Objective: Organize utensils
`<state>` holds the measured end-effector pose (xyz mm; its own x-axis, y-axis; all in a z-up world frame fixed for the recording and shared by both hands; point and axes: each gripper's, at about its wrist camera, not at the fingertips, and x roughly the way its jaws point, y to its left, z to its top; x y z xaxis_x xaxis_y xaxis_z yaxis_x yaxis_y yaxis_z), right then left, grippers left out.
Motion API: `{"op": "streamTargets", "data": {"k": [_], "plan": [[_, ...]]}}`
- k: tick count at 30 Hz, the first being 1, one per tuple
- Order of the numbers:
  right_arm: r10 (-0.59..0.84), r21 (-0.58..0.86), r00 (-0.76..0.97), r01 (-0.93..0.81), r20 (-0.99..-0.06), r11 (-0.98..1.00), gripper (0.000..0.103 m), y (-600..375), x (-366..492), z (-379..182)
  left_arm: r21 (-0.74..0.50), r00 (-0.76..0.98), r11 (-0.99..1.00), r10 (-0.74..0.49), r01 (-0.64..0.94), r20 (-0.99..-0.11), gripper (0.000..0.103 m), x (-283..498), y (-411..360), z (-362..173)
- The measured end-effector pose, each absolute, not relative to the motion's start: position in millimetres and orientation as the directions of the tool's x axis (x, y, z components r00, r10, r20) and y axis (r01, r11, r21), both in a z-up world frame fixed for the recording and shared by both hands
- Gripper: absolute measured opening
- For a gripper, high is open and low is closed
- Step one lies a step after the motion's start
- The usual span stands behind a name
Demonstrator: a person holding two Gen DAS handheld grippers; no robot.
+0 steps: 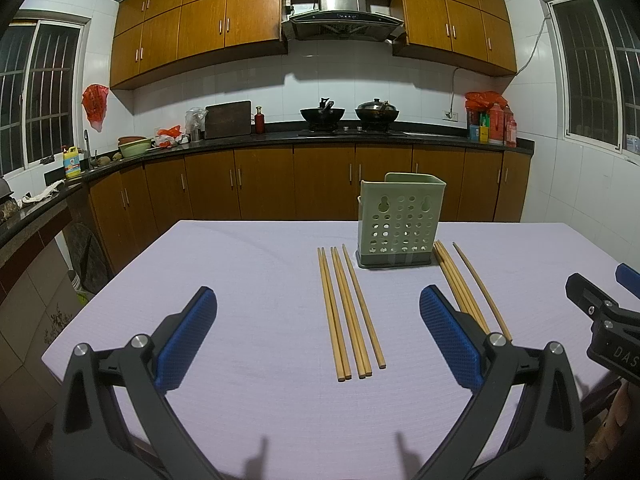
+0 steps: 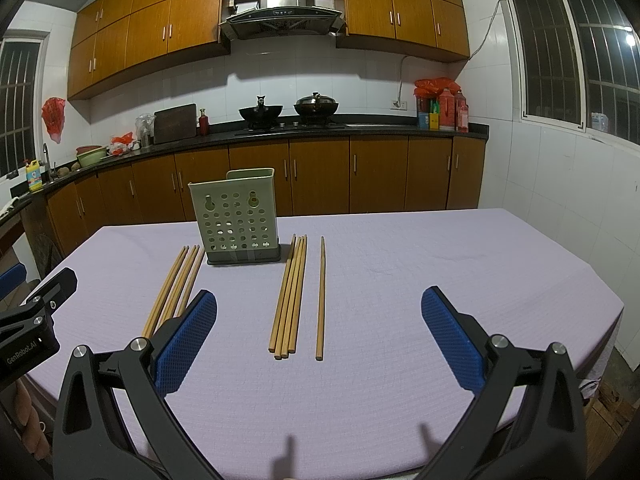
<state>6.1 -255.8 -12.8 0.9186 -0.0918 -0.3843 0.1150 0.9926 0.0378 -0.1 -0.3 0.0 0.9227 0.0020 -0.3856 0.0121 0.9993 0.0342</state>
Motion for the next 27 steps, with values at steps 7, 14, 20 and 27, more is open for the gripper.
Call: {"op": "streamTargets", "data": {"k": [7, 14, 20, 27], "plan": [[-0.091, 0.039, 0.918, 0.115, -0.385, 0.993, 0.101, -257, 6, -12, 0.034, 0.923, 0.999, 0.002, 0.012, -0.386, 0.099, 0, 0, 0], [-0.090, 0.041, 0.916, 0.115, -0.392, 0.992, 0.101, -256, 8, -13, 0.035, 0.921, 0.999, 0.004, 0.011, -0.388, 0.099, 0, 0, 0], [-0.093, 0.042, 0.908, 0.121, -0.409, 0.992, 0.101, -259, 14, -16, 0.036, 0.914, 0.999, 0.009, 0.006, -0.406, 0.099, 6, 1, -2], [-0.089, 0.044, 0.892, 0.121, -0.442, 0.992, 0.101, -259, 32, -25, 0.034, 0.897, 0.999, 0.025, -0.011, -0.442, 0.099, 30, 4, -16]]}}
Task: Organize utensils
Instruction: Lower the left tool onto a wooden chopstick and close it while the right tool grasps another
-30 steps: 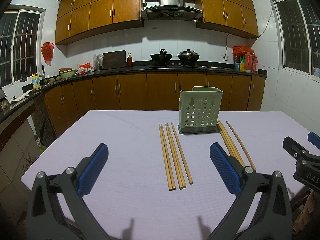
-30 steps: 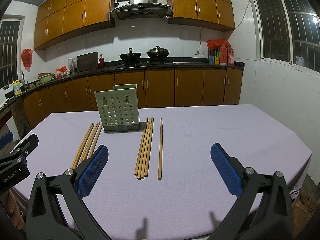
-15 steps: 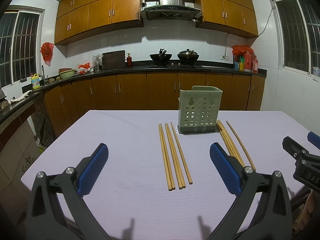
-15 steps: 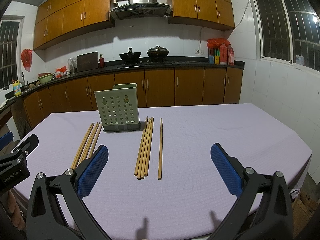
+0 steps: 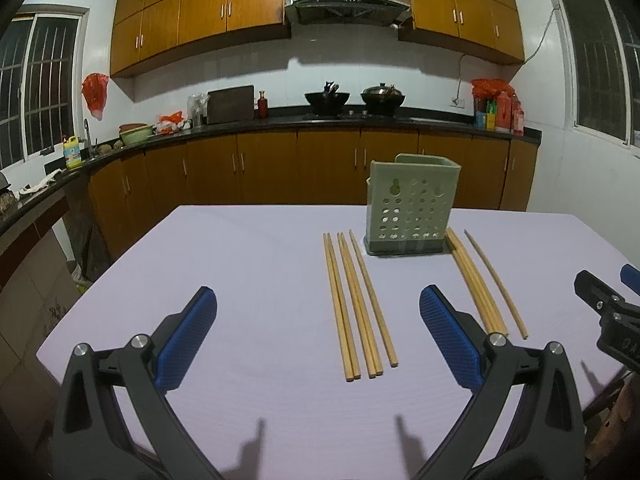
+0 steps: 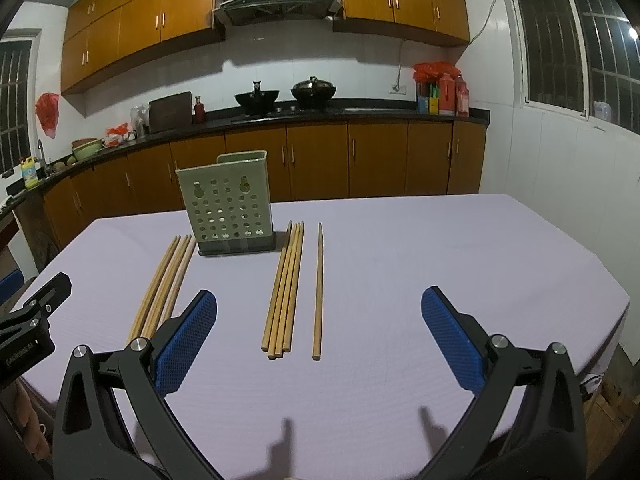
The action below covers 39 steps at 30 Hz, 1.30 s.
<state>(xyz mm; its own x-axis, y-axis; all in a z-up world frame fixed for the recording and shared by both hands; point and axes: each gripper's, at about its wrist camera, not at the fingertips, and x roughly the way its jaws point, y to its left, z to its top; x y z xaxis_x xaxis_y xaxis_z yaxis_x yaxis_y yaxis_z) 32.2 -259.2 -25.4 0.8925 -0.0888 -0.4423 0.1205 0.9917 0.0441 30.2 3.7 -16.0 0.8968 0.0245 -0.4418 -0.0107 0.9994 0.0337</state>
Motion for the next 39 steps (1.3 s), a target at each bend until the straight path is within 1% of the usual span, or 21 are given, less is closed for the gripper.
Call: {"op": "streamTargets", "data": {"k": [4, 9, 10, 11, 12, 13, 14, 15, 16, 17, 19, 23, 24, 26, 29, 30, 32, 33, 37, 38, 39], "plan": [[-0.062, 0.071, 0.870, 0.110, -0.489, 0.991, 0.101, -266, 53, -32, 0.041, 0.877, 0.999, 0.044, -0.028, -0.479, 0.099, 54, 7, -23], [-0.049, 0.104, 0.816, 0.132, -0.576, 0.986, 0.100, -278, 87, -49, 0.033, 0.833, 0.998, 0.055, -0.044, -0.551, 0.099, 89, 16, -36], [-0.051, 0.105, 0.805, 0.140, -0.592, 0.985, 0.097, -280, 94, -52, 0.020, 0.821, 0.999, 0.045, -0.041, -0.569, 0.099, 97, 19, -40], [-0.053, 0.103, 0.795, 0.144, -0.604, 0.984, 0.085, -283, 97, -54, 0.015, 0.814, 0.999, 0.041, -0.040, -0.579, 0.099, 100, 19, -42], [-0.048, 0.101, 0.772, 0.145, -0.633, 0.984, 0.073, -284, 106, -60, 0.010, 0.806, 0.999, 0.037, -0.039, -0.590, 0.095, 105, 21, -44], [-0.038, 0.106, 0.758, 0.141, -0.652, 0.984, 0.068, -286, 112, -64, 0.006, 0.797, 0.999, 0.032, -0.036, -0.603, 0.092, 109, 21, -47], [-0.004, 0.136, 0.729, 0.134, -0.685, 0.982, 0.059, -288, 123, -73, 0.002, 0.784, 1.000, 0.022, -0.027, -0.620, 0.086, 116, 23, -52], [0.006, 0.148, 0.720, 0.134, -0.694, 0.980, 0.052, -290, 127, -76, 0.000, 0.772, 1.000, 0.016, -0.022, -0.635, 0.079, 120, 24, -55], [0.018, 0.162, 0.703, 0.139, -0.711, 0.977, 0.050, -292, 134, -81, -0.006, 0.754, 1.000, 0.005, -0.011, -0.657, 0.076, 126, 25, -61], [0.022, 0.167, 0.687, 0.146, -0.726, 0.975, 0.049, -293, 139, -86, -0.010, 0.746, 1.000, -0.003, -0.005, -0.666, 0.071, 129, 24, -64], [0.020, 0.159, 0.671, 0.146, -0.741, 0.976, 0.046, -292, 145, -92, -0.019, 0.727, 1.000, -0.017, 0.006, -0.686, 0.065, 136, 25, -71], [0.016, 0.132, 0.637, 0.135, -0.770, 0.982, 0.031, -289, 150, -101, -0.043, 0.690, 0.998, -0.062, 0.044, -0.722, 0.051, 146, 22, -81], [0.011, 0.127, 0.652, 0.131, -0.758, 0.983, 0.027, -290, 147, -101, -0.048, 0.682, 0.997, -0.072, 0.053, -0.728, 0.047, 148, 22, -83], [0.007, 0.119, 0.652, 0.128, -0.758, 0.985, 0.024, -290, 145, -100, -0.058, 0.664, 0.996, -0.093, 0.075, -0.742, 0.043, 153, 19, -87], [-0.008, 0.101, 0.651, 0.130, -0.759, 0.986, 0.020, -290, 144, -99, -0.055, 0.634, 0.994, -0.103, 0.094, -0.767, 0.029, 159, 14, -95], [-0.011, 0.099, 0.650, 0.133, -0.760, 0.986, 0.018, -290, 143, -98, -0.056, 0.626, 0.994, -0.104, 0.096, -0.773, 0.027, 160, 14, -97], [-0.013, 0.098, 0.650, 0.134, -0.760, 0.986, 0.018, -292, 144, -97, -0.070, 0.619, 0.992, -0.120, 0.104, -0.776, 0.025, 161, 15, -98], [-0.014, 0.096, 0.649, 0.134, -0.761, 0.986, 0.018, -293, 145, -97, -0.070, 0.616, 0.992, -0.120, 0.106, -0.779, 0.021, 161, 15, -98], [-0.030, 0.071, 0.652, 0.128, -0.758, 0.989, 0.018, -291, 146, -97, -0.028, 0.617, 0.993, -0.095, 0.118, -0.782, 0.015, 164, 12, -100], [-0.031, 0.068, 0.652, 0.126, -0.758, 0.990, 0.016, -291, 146, -96, -0.018, 0.617, 0.993, -0.088, 0.118, -0.782, 0.011, 166, 12, -100], [-0.033, 0.066, 0.651, 0.127, -0.758, 0.990, 0.009, -293, 149, -96, -0.015, 0.616, 0.993, -0.084, 0.115, -0.783, 0.009, 170, 13, -100]]}}
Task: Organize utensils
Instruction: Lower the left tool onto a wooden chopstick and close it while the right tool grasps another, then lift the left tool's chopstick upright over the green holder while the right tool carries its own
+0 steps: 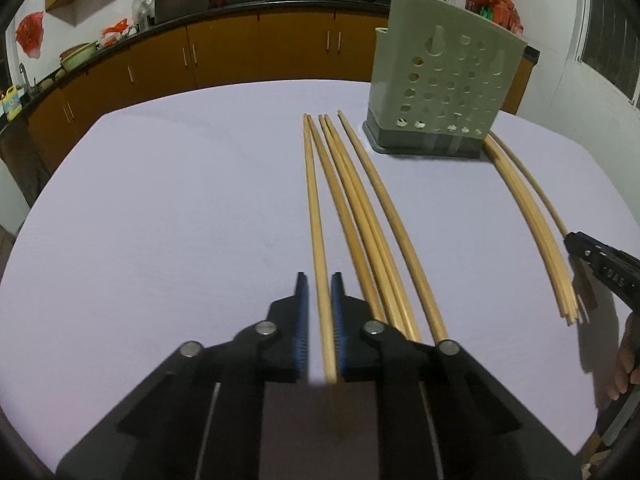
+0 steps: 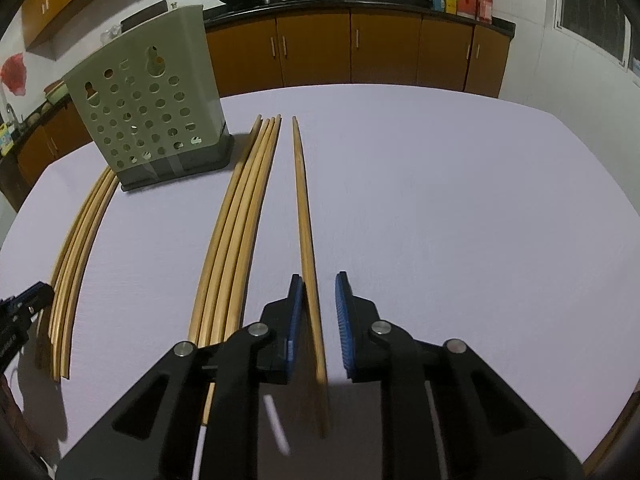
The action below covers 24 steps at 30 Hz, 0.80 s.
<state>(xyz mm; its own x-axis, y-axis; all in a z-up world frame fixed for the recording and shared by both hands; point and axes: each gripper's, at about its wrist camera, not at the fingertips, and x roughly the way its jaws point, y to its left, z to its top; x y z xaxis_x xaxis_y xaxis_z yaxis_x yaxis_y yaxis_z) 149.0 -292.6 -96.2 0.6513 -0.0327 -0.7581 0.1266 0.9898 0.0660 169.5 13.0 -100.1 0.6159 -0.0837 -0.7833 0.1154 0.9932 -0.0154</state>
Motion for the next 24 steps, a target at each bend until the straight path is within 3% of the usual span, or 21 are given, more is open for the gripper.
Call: {"op": "streamTargets", "data": {"k": [13, 19, 24], "plan": [[-0.004, 0.116, 0.651, 0.142, -0.759, 0.983, 0.008, -312, 149, -97, -0.029, 0.621, 0.996, -0.076, 0.085, -0.780, 0.014, 178, 25, -98], [0.010, 0.129, 0.656, 0.134, -0.755, 0.982, 0.008, -313, 143, -95, -0.031, 0.618, 0.996, -0.079, 0.088, -0.782, 0.008, 178, 26, -97], [-0.011, 0.120, 0.737, 0.125, -0.676, 0.985, 0.008, -317, 133, -61, -0.009, 0.692, 0.995, -0.079, 0.104, -0.718, 0.008, 168, 29, -65]]}}
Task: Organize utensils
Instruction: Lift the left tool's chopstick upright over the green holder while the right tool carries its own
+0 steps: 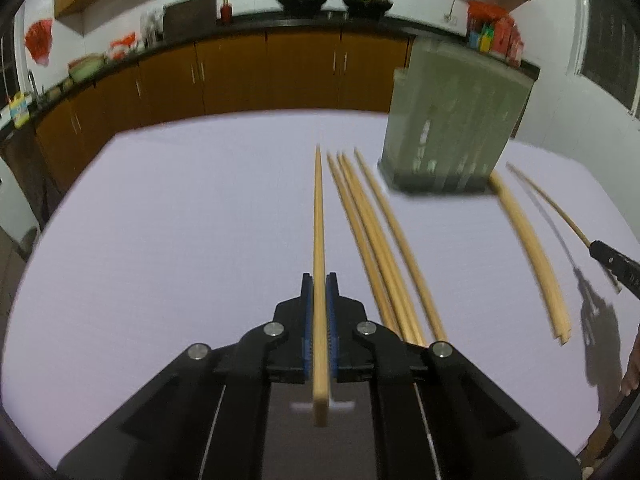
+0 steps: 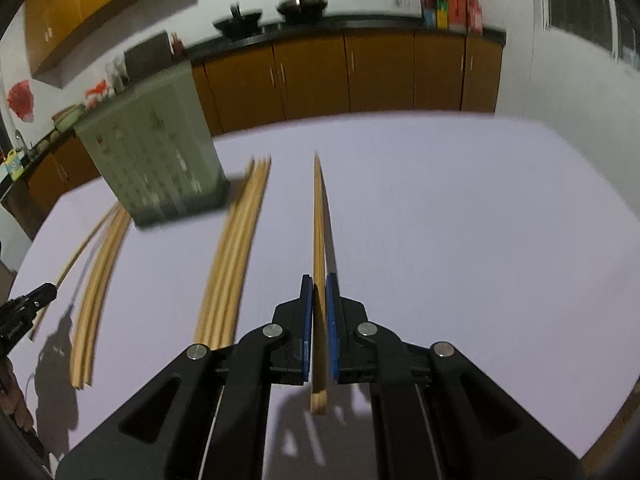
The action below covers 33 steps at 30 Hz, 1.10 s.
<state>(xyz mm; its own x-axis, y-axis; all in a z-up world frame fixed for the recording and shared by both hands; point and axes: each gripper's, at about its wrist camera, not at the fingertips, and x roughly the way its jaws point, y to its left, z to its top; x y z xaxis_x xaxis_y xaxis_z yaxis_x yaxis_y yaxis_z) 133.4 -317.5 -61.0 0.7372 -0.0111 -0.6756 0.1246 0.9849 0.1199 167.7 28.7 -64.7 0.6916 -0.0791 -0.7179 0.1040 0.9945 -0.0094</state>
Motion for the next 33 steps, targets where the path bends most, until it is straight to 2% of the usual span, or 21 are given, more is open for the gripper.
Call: {"op": "streamTargets", "data": {"k": [12, 26, 30, 33], "plan": [[-0.051, 0.097, 0.883, 0.109, -0.467, 0.989, 0.008, -328, 130, 20, -0.050, 0.873, 0.996, -0.088, 0.073, -0.479, 0.008, 164, 48, 40], [-0.040, 0.130, 0.932, 0.093, -0.360, 0.987, 0.007, -335, 152, 68, -0.064, 0.917, 0.994, -0.103, 0.085, -0.385, 0.007, 183, 53, 96], [-0.009, 0.136, 0.968, 0.044, -0.253, 0.990, 0.007, -326, 150, 111, -0.090, 0.942, 0.988, -0.145, 0.123, -0.304, 0.007, 180, 47, 137], [0.030, 0.155, 0.990, -0.009, -0.136, 0.988, 0.007, -317, 145, 150, -0.109, 0.959, 0.981, -0.179, 0.158, -0.219, 0.007, 172, 39, 168]]}}
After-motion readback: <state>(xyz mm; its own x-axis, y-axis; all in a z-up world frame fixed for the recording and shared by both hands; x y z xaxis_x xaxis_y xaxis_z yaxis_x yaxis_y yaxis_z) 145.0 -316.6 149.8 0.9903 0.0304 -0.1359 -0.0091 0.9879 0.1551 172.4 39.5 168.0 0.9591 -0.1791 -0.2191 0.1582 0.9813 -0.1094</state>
